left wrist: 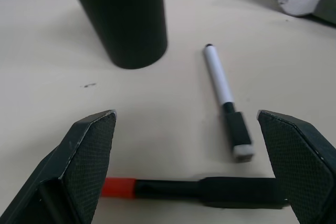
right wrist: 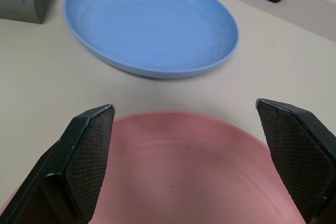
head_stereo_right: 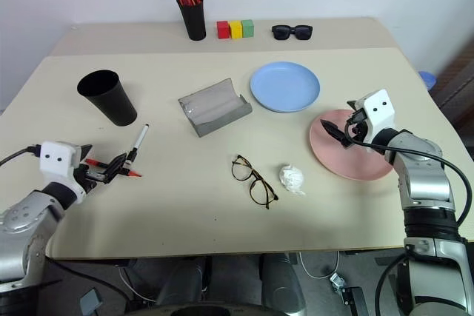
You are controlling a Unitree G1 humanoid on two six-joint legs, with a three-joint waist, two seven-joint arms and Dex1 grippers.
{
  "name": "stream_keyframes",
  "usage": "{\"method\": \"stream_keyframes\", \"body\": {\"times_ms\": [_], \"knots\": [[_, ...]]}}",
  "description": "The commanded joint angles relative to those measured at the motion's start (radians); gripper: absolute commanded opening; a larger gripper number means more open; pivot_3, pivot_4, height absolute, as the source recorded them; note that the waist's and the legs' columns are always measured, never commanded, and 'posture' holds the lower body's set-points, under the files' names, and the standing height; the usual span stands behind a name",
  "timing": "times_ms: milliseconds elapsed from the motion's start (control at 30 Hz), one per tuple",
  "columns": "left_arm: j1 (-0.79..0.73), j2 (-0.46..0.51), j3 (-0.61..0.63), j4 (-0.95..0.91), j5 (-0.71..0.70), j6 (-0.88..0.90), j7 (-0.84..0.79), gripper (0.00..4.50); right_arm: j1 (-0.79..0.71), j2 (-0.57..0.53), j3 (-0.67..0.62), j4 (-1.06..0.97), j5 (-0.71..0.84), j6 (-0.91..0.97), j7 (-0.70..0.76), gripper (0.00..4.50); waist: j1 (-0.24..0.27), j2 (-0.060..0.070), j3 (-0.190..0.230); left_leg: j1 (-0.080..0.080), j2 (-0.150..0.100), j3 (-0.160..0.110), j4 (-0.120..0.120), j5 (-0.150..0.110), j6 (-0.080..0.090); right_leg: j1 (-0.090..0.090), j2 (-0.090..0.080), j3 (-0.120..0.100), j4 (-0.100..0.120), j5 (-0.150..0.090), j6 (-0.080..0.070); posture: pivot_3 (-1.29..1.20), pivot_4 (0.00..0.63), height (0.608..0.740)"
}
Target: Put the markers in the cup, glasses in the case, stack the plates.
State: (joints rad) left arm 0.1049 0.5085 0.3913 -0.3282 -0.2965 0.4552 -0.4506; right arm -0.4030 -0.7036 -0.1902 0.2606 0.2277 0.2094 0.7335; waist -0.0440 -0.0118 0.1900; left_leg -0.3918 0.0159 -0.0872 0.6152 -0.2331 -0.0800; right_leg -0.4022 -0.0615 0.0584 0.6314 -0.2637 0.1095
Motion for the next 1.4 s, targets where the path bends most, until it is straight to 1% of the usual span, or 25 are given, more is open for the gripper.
{"method": "stream_keyframes", "body": {"times_ms": [33,467,800,967,1233,1400], "knots": [[-0.02,0.013,0.002,-0.038,-0.01,0.014,0.011,4.42,0.003,0.001,-0.02,-0.032,0.004,-0.02,-0.014,4.41,0.0,0.0,0.0,0.0,0.0,0.0,0.0,0.0,0.0,0.0,0.0,0.0,0.0,0.0,0.0,0.0,0.15,0.74],[-0.026,0.02,-0.014,-0.069,-0.003,0.036,0.02,4.42,0.015,0.031,-0.012,-0.062,0.007,-0.026,-0.049,4.41,0.0,0.0,0.0,0.0,0.0,0.0,0.0,0.0,0.0,0.0,0.0,0.0,0.0,0.0,0.0,0.0,0.15,0.74],[-0.06,0.059,-0.005,-0.111,-0.03,0.119,0.019,4.42,0.023,0.045,-0.003,-0.102,0.009,-0.008,-0.061,4.41,0.0,0.0,0.0,0.0,0.0,0.0,0.0,0.0,0.0,0.001,0.0,0.0,0.0,0.0,0.001,0.0,0.15,0.74],[-0.076,0.066,-0.012,-0.115,-0.031,0.138,0.025,4.42,0.007,0.045,-0.004,-0.084,0.006,-0.011,-0.057,4.41,0.0,0.0,0.0,0.0,0.0,0.0,0.0,0.0,0.0,0.001,0.0,0.0,0.0,0.001,0.002,0.0,0.15,0.74],[-0.114,0.045,-0.048,-0.14,-0.019,0.168,0.068,4.42,-0.021,0.039,-0.002,-0.038,-0.003,-0.029,-0.049,4.41,0.001,0.0,0.0,0.0,0.0,0.0,0.001,0.0,0.0,0.001,0.0,0.0,0.0,0.001,0.002,0.0,0.15,0.74],[-0.088,0.043,-0.031,-0.172,-0.025,0.178,0.078,4.42,-0.035,0.013,-0.014,0.012,-0.01,-0.052,-0.026,4.41,0.0,0.0,0.0,0.0,0.0,0.0,0.0,0.0,0.0,0.001,0.0,0.0,0.0,0.002,0.003,0.0,0.15,0.74]]}}
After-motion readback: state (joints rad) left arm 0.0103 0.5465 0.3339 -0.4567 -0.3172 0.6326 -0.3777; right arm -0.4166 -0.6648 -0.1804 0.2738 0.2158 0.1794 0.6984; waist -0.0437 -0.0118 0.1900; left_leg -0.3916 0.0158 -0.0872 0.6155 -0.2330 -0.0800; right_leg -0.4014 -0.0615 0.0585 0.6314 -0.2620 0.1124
